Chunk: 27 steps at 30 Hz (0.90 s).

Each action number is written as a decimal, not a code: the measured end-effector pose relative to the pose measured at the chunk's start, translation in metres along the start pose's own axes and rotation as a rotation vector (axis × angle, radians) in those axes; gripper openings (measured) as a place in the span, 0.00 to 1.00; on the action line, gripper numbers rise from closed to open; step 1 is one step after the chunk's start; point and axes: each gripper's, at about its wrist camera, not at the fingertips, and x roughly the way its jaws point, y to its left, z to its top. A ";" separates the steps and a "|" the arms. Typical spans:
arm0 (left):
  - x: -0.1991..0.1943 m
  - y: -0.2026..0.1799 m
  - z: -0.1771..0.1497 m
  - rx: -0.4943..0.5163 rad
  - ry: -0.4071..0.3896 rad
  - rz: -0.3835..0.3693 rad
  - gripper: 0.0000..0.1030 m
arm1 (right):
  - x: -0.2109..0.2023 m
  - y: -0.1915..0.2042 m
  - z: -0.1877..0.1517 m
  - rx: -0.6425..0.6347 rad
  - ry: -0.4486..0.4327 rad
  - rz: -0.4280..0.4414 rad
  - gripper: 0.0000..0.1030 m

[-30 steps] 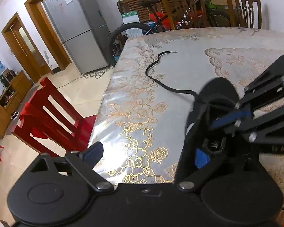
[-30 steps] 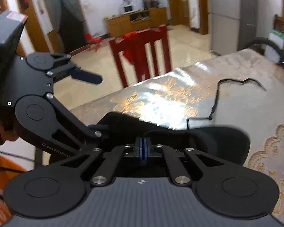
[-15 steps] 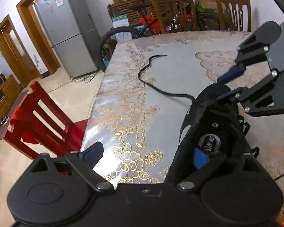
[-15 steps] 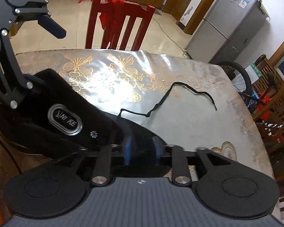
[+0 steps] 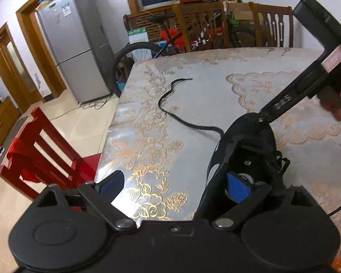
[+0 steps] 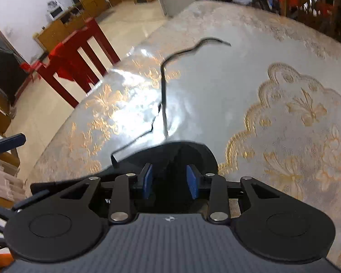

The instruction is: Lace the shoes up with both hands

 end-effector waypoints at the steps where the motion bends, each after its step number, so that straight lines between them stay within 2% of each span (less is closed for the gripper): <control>1: 0.002 -0.002 0.000 0.008 0.003 0.002 0.92 | 0.001 0.005 -0.002 -0.037 -0.018 -0.002 0.30; 3: 0.006 -0.004 0.000 0.017 0.012 0.015 0.92 | 0.005 0.015 -0.004 -0.153 -0.035 -0.018 0.03; 6: 0.009 -0.003 0.001 0.006 0.015 0.026 0.92 | -0.004 0.027 -0.013 -0.279 -0.096 -0.049 0.03; 10: 0.012 0.000 0.004 -0.016 0.020 0.030 0.92 | -0.032 0.041 -0.034 -0.347 -0.189 0.035 0.03; 13: 0.014 0.001 0.005 -0.027 0.030 0.035 0.92 | -0.043 0.037 -0.052 -0.225 -0.226 0.123 0.03; 18: 0.016 0.002 0.008 -0.038 0.055 0.040 0.92 | -0.032 0.035 -0.075 -0.133 -0.250 0.169 0.03; 27: 0.018 -0.001 0.012 -0.010 0.081 0.059 0.93 | -0.026 0.036 -0.079 -0.105 -0.274 0.203 0.03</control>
